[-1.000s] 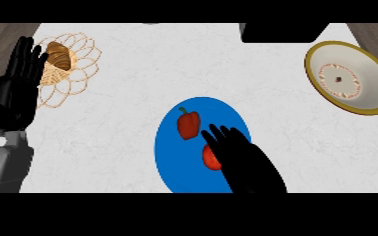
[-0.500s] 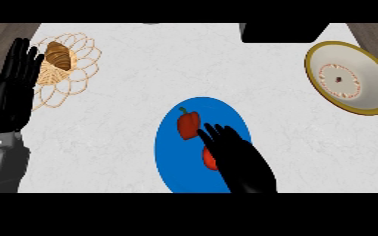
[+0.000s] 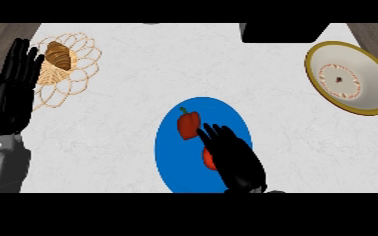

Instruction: Pick the tomato from the plate and place it in the bowl

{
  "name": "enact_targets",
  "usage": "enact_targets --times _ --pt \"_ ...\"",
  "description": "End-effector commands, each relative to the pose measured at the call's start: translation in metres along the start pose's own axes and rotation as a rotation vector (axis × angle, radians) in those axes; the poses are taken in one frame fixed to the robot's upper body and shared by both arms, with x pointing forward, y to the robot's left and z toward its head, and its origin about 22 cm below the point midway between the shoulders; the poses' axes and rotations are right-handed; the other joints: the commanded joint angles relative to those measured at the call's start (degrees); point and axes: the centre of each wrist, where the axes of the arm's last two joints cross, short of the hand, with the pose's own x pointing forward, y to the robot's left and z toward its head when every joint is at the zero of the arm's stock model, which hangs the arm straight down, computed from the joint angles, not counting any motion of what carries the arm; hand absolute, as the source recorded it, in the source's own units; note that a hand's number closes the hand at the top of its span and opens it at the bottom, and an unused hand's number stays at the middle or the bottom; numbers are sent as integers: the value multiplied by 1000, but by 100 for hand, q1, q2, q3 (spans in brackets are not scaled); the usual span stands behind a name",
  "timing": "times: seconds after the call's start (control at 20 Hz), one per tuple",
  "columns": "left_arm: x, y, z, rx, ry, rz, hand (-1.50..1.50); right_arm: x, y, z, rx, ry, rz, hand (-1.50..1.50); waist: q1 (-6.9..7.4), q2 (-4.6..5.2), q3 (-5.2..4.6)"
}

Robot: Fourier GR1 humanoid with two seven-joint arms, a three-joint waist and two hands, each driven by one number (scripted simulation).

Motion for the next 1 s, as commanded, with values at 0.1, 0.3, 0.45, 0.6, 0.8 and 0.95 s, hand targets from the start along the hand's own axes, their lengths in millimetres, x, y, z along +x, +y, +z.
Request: enact_targets --times 0.1,0.3,0.45,0.6,0.8,0.95 --pt "4 20 -12 16 -14 9 0 -19 5 -14 7 35 -17 -150 -12 3 0" --pt "-1 -11 -7 9 -3 5 0 -20 7 -31 16 81 -22 -150 -7 4 0" --pt "9 -9 0 3 -7 -7 0 -30 18 -25 45 80 1 -150 -4 0 1" --pt "-12 11 -6 7 -14 6 0 -18 29 -29 -2 34 38 150 -13 5 -1" --pt "10 6 -11 5 -11 -18 0 -26 21 -32 -100 -18 16 150 -4 1 1" --pt "8 7 2 7 -5 -4 0 -17 33 -25 -117 -32 45 150 2 -4 1"
